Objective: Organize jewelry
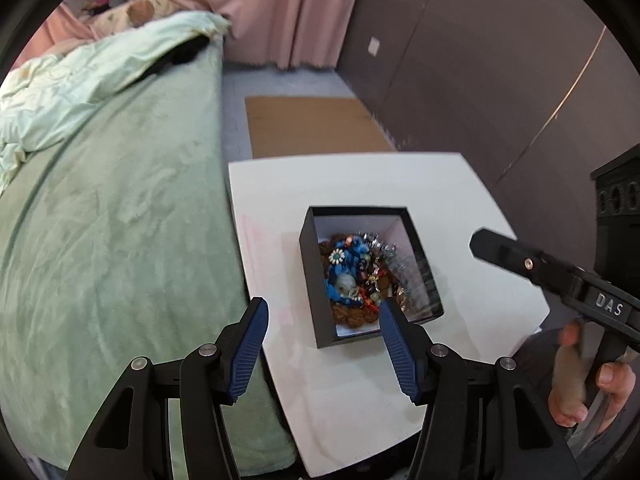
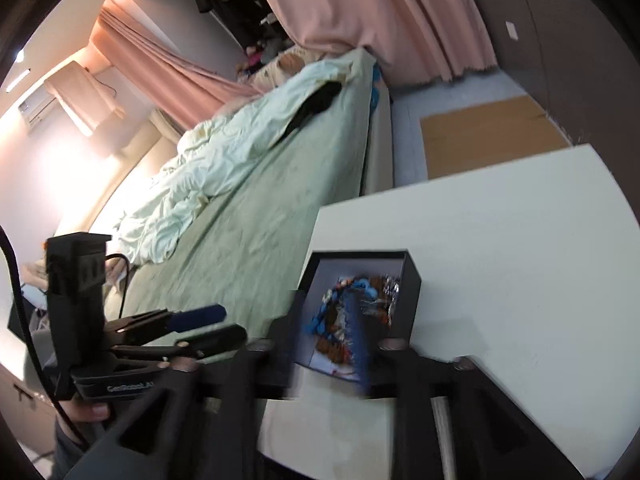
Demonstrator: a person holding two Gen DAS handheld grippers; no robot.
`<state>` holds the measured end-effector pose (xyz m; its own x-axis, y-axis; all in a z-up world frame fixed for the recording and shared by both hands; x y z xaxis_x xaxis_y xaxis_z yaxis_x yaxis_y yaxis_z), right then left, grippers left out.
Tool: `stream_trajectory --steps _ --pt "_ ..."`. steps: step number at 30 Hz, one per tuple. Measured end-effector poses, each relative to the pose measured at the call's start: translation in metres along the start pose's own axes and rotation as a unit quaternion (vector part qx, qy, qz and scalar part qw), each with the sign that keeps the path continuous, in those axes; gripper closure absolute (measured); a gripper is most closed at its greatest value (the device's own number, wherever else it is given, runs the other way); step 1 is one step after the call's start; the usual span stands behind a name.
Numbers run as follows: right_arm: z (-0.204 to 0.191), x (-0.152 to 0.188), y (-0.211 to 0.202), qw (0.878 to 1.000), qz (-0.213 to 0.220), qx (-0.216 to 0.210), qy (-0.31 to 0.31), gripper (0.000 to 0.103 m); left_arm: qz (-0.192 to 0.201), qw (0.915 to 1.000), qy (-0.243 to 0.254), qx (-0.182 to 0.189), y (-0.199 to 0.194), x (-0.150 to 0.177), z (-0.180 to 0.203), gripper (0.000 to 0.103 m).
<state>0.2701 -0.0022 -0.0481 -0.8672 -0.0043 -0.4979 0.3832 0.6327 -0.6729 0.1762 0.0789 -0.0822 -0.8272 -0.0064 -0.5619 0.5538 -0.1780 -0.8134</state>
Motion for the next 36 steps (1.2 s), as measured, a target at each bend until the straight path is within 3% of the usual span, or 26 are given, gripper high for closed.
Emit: stream_trajectory --steps 1,2,6,10,14,20,22,24,31,36 --pt "0.002 0.001 -0.006 1.000 0.015 0.012 -0.002 0.030 0.016 0.9998 0.001 -0.008 -0.004 0.003 0.001 0.044" --pt "0.004 0.002 -0.011 1.000 0.022 0.018 -0.004 0.028 0.028 0.9995 0.003 -0.018 -0.008 0.005 0.003 0.044" --pt "0.010 0.002 -0.028 0.999 0.033 0.027 0.005 0.026 0.064 0.9973 0.010 -0.036 -0.019 0.014 0.013 0.044" --pt "0.012 0.003 -0.045 0.998 0.045 0.044 0.008 0.015 0.088 0.9942 0.033 -0.052 -0.031 0.020 0.031 0.044" --pt "0.010 0.012 -0.059 0.997 0.049 0.061 -0.008 0.009 0.112 0.9906 0.044 -0.065 -0.043 0.026 0.046 0.043" --pt "0.017 0.028 -0.087 0.994 0.064 0.082 -0.016 0.000 0.148 0.9864 0.036 -0.063 -0.064 0.038 0.057 0.021" --pt "0.021 0.034 -0.101 0.993 0.078 0.090 -0.015 0.000 0.161 0.9850 0.029 -0.056 -0.072 0.043 0.059 0.006" --pt "0.023 0.042 -0.114 0.993 0.083 0.078 -0.007 0.000 0.171 0.9836 0.028 -0.051 -0.078 0.047 0.063 0.002" --pt "0.018 0.059 -0.151 0.989 0.118 0.090 -0.026 0.000 0.195 0.9766 0.058 -0.069 -0.097 0.059 0.085 0.000" --pt "0.014 0.068 -0.166 0.984 0.119 0.124 -0.053 0.000 0.192 0.9783 0.056 -0.055 -0.104 0.065 0.086 0.000"
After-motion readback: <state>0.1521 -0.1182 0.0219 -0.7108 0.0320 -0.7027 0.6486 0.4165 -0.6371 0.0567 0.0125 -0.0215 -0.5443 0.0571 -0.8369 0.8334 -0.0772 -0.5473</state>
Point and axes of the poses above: each gripper's, at about its wrist camera, not at the fingertips, and y roughly the way its jaws point, z to its right, x to its underside, the point moved 3 cm from there along y, roughly the way its jaws point, and after that the axes turned 8 degrees about y, right-handed, at the moved point
